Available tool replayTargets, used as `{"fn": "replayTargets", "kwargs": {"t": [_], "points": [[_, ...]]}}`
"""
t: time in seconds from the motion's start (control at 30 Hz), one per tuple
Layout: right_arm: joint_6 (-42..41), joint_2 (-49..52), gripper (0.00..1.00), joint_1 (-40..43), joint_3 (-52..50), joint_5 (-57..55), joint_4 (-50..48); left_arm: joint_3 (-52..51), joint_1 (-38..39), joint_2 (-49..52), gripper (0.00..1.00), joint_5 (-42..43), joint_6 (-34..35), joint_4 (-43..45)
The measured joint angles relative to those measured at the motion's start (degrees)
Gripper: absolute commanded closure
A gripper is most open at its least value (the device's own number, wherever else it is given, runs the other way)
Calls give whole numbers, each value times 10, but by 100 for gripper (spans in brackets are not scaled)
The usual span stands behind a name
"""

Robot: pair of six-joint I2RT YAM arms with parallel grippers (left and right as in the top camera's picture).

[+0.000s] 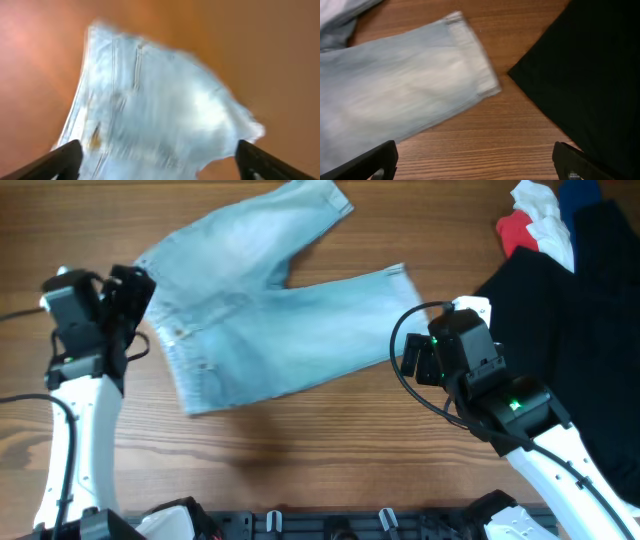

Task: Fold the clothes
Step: 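Drag the shorts toward the front left with the left gripper, then grasp the right leg hem with the right gripper and pull it right to flatten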

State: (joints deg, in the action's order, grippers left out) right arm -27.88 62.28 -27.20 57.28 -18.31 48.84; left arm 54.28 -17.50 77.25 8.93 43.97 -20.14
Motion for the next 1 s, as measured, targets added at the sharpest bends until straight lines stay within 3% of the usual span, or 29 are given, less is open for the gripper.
{"fn": "replayTargets", "kwargs": {"t": [0.2, 0.37, 0.73, 1.0], "points": [[0, 0, 0, 0, 0, 0, 0, -1, -3, 44, 0, 30, -5, -183], [0, 12, 0, 0, 0, 0, -1, -1, 30, 75, 0, 35, -21, -277], [0, 155, 0, 23, 0, 38, -47, -39, 89, 97, 0, 43, -34, -322], [31, 243, 0, 154, 0, 183, -124, -68, 89, 98, 2, 37, -34, -314]]}}
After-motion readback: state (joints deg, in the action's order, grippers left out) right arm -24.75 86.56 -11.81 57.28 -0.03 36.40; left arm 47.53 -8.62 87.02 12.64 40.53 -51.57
